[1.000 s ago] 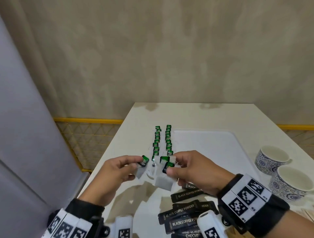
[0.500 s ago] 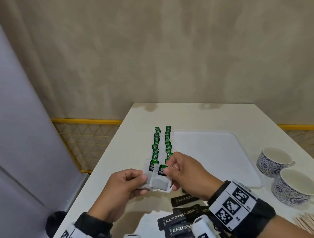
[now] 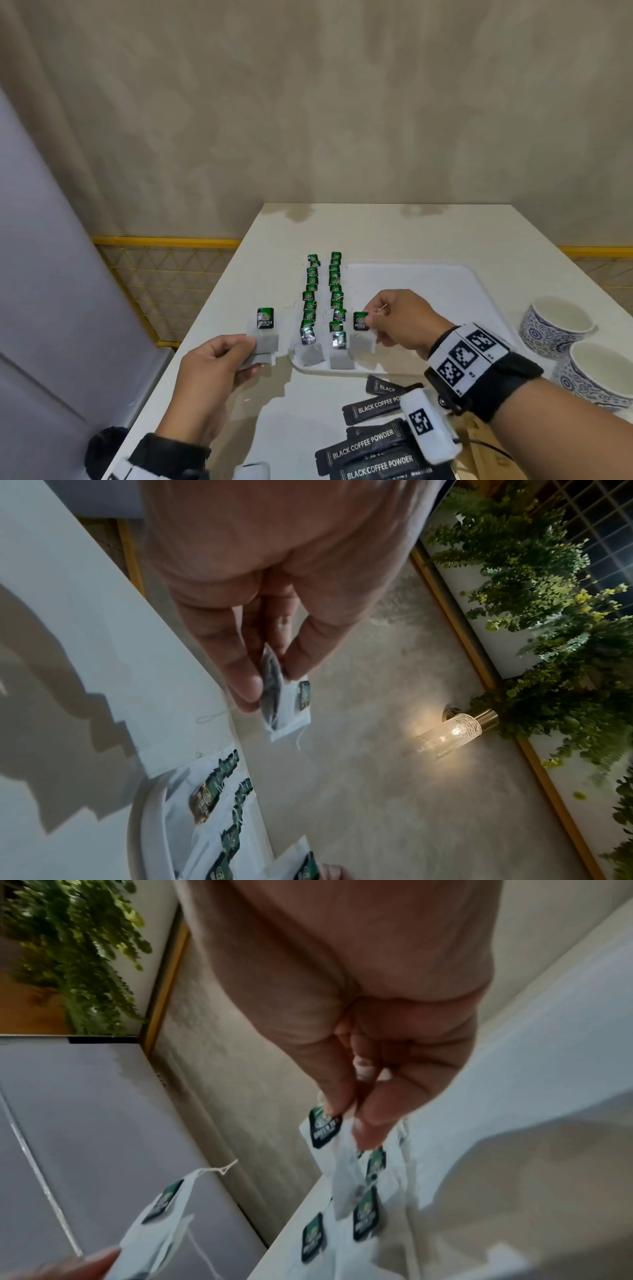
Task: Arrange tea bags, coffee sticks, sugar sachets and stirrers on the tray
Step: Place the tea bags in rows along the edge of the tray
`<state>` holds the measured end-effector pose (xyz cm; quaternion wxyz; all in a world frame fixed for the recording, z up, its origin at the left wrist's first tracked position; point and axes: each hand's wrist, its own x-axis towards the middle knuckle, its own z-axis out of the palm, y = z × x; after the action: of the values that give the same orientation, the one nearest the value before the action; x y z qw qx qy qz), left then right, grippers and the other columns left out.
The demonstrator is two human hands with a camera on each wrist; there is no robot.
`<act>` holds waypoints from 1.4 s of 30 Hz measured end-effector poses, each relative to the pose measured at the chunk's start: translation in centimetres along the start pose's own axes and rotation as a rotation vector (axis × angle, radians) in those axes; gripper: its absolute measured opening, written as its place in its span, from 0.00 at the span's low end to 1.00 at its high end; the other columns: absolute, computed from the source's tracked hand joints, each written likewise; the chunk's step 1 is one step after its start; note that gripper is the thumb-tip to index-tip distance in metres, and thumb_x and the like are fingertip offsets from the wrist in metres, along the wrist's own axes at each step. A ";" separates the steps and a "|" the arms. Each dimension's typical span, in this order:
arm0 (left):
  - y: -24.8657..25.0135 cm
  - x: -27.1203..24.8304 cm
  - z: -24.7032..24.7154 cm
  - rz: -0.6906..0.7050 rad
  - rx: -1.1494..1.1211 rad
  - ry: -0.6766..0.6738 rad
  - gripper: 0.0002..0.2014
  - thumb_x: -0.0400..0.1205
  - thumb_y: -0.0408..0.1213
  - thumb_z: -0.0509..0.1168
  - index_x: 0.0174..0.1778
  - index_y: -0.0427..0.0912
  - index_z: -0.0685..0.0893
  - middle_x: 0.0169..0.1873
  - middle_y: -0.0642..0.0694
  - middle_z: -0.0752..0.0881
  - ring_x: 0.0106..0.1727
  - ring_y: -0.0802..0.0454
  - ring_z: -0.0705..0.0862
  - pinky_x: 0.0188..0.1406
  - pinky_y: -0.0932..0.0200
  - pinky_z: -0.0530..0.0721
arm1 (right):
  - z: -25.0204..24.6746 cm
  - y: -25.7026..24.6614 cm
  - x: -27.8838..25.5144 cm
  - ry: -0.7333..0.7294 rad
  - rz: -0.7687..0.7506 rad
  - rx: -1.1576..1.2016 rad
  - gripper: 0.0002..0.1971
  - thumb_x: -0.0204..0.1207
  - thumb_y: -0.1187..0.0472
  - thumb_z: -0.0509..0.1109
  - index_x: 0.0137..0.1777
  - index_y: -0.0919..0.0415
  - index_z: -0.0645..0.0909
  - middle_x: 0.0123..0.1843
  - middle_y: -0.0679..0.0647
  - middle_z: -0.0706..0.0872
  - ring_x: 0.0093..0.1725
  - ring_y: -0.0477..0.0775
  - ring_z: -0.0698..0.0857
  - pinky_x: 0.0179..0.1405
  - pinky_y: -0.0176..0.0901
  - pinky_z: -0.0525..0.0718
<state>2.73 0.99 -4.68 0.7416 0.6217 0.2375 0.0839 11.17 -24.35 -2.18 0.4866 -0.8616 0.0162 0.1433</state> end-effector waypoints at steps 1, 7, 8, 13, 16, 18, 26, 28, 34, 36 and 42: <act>-0.1 0.0 0.0 -0.002 0.000 0.002 0.04 0.79 0.27 0.69 0.42 0.28 0.86 0.44 0.33 0.88 0.41 0.42 0.85 0.30 0.64 0.89 | 0.4 0.0 0.2 -0.050 0.029 0.018 0.04 0.78 0.69 0.70 0.44 0.60 0.81 0.35 0.56 0.85 0.27 0.48 0.84 0.29 0.37 0.85; -0.5 0.3 -0.3 -0.016 0.024 -0.005 0.05 0.79 0.28 0.69 0.44 0.29 0.87 0.45 0.32 0.89 0.41 0.43 0.86 0.30 0.64 0.88 | 2.4 -0.2 1.5 -0.213 0.100 0.100 0.07 0.77 0.71 0.70 0.46 0.58 0.80 0.38 0.57 0.84 0.28 0.50 0.84 0.36 0.45 0.85; -0.5 0.3 -0.4 -0.016 0.030 -0.001 0.05 0.79 0.28 0.69 0.45 0.29 0.87 0.46 0.32 0.89 0.41 0.43 0.87 0.30 0.64 0.89 | 2.8 -0.4 1.6 -0.228 0.087 0.103 0.07 0.78 0.71 0.70 0.46 0.58 0.79 0.38 0.56 0.84 0.29 0.49 0.83 0.33 0.43 0.83; -0.7 0.3 -0.6 -0.027 0.032 0.013 0.05 0.79 0.28 0.69 0.44 0.28 0.87 0.46 0.30 0.89 0.41 0.42 0.87 0.30 0.62 0.89 | 4.8 -1.9 2.1 -0.272 -0.032 -0.101 0.07 0.77 0.67 0.70 0.44 0.53 0.79 0.38 0.49 0.83 0.31 0.45 0.81 0.26 0.33 0.76; -0.7 0.4 -0.7 -0.039 0.027 0.019 0.05 0.79 0.28 0.69 0.43 0.28 0.86 0.46 0.30 0.89 0.39 0.42 0.87 0.30 0.62 0.89 | 5.8 -2.6 2.5 -0.257 -0.085 -0.247 0.05 0.77 0.66 0.69 0.49 0.56 0.80 0.38 0.43 0.79 0.34 0.41 0.78 0.30 0.31 0.74; -0.7 0.4 -0.8 -0.041 0.031 0.025 0.05 0.78 0.28 0.69 0.43 0.29 0.87 0.45 0.31 0.89 0.40 0.43 0.87 0.30 0.62 0.89 | 6.2 -2.8 2.7 -0.250 -0.079 -0.305 0.09 0.77 0.67 0.68 0.56 0.60 0.82 0.43 0.46 0.81 0.39 0.44 0.79 0.32 0.31 0.75; -0.7 0.3 -1.4 -0.052 0.040 0.030 0.05 0.78 0.29 0.70 0.43 0.30 0.87 0.45 0.33 0.90 0.42 0.43 0.87 0.38 0.56 0.87 | 7.3 -2.3 2.6 -0.164 -0.127 -0.428 0.10 0.73 0.62 0.71 0.52 0.63 0.78 0.55 0.60 0.84 0.45 0.50 0.76 0.47 0.42 0.79; -0.7 0.2 -1.4 -0.054 0.046 0.027 0.05 0.78 0.29 0.70 0.43 0.30 0.87 0.45 0.34 0.90 0.43 0.42 0.87 0.40 0.54 0.88 | 7.4 -2.1 2.3 -0.155 -0.174 -0.429 0.14 0.71 0.59 0.74 0.54 0.56 0.75 0.52 0.56 0.83 0.43 0.52 0.79 0.46 0.45 0.82; -0.5 0.0 -1.1 -0.068 0.057 0.025 0.05 0.79 0.29 0.69 0.44 0.30 0.87 0.45 0.34 0.89 0.44 0.41 0.87 0.45 0.51 0.88 | 7.0 -2.4 2.1 -0.117 -0.305 -0.631 0.12 0.70 0.54 0.74 0.50 0.52 0.76 0.42 0.47 0.79 0.48 0.54 0.82 0.41 0.43 0.79; -0.4 0.0 -1.1 -0.075 0.062 0.029 0.05 0.79 0.30 0.69 0.44 0.30 0.87 0.45 0.35 0.89 0.44 0.41 0.87 0.44 0.51 0.88 | 7.0 -2.2 2.0 -0.122 -0.300 -0.679 0.15 0.70 0.51 0.75 0.53 0.53 0.77 0.45 0.48 0.81 0.49 0.54 0.82 0.40 0.43 0.78; -0.8 0.0 -1.4 -0.078 0.063 0.042 0.05 0.79 0.29 0.70 0.45 0.29 0.87 0.45 0.33 0.89 0.42 0.42 0.87 0.37 0.57 0.90 | 7.3 -2.2 2.1 -0.157 -0.297 -0.783 0.29 0.68 0.43 0.76 0.63 0.58 0.77 0.59 0.53 0.80 0.56 0.56 0.82 0.53 0.49 0.83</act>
<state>1.98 2.02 -5.60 0.7193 0.6330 0.2796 0.0606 11.84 -16.83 -4.43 0.1378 -0.9608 -0.2010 0.1323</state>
